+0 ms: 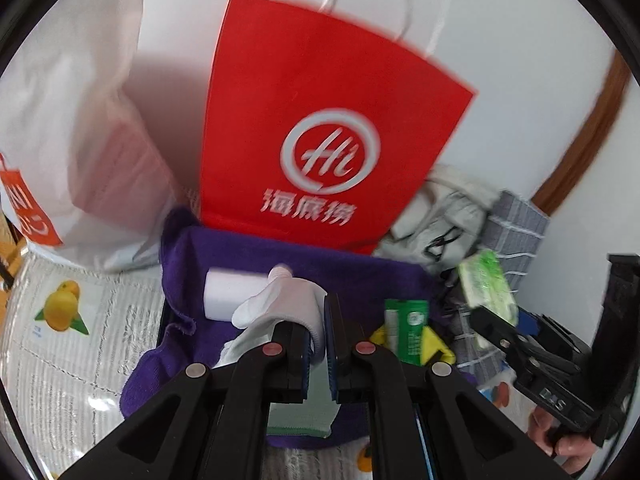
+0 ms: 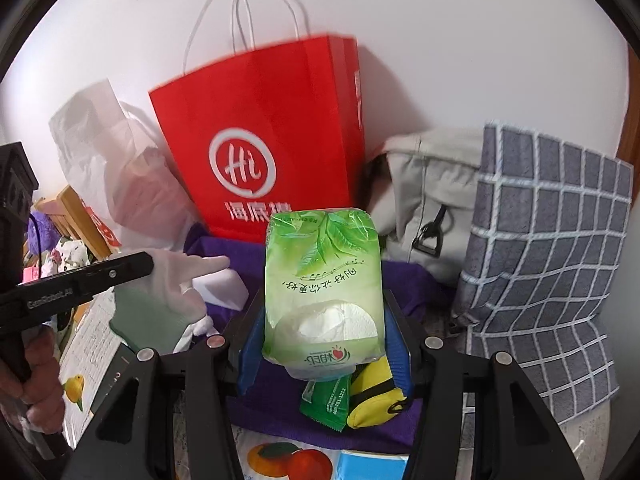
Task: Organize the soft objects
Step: 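Carry the glove with the left tool while the right carries the tissue pack to the towel, then release the glove onto the towel with the left tool while the right releases the tissue pack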
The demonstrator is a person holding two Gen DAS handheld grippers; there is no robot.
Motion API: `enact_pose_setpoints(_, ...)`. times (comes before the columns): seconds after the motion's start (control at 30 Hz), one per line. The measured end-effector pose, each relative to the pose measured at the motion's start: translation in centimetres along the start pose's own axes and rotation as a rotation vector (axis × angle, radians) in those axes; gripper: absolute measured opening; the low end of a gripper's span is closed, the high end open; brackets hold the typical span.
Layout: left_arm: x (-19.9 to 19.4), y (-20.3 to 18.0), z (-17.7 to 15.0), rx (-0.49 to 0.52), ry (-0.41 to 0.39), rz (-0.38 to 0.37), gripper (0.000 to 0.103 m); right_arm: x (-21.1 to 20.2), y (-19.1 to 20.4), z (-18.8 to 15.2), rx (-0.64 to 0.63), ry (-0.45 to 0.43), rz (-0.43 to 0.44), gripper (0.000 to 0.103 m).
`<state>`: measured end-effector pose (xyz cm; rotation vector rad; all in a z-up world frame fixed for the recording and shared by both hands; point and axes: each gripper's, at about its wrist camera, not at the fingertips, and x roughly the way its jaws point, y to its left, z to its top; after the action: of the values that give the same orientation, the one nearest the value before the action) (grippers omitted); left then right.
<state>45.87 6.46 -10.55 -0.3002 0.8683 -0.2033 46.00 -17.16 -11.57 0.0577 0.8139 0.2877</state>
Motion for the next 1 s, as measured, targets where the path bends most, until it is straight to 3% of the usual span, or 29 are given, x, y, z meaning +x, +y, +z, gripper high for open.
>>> enact_pose_setpoints(0.4,5.0,1.4,-0.9,-0.026,0.098,0.043,0.007,5.3,-2.0,-2.0,0.036,0.146,-0.025,0.052)
enact_pose_setpoints(0.73,7.6,1.5,-2.3,-0.025,0.182,0.066,0.007,8.9,-0.9,-3.3,0.024,0.228,-0.024,0.052)
enact_pose_setpoints(1.0,7.5,1.2,-2.8,0.001,0.178,0.086,0.007,9.6,-0.4,-3.6,0.004,0.252,-0.031,0.053)
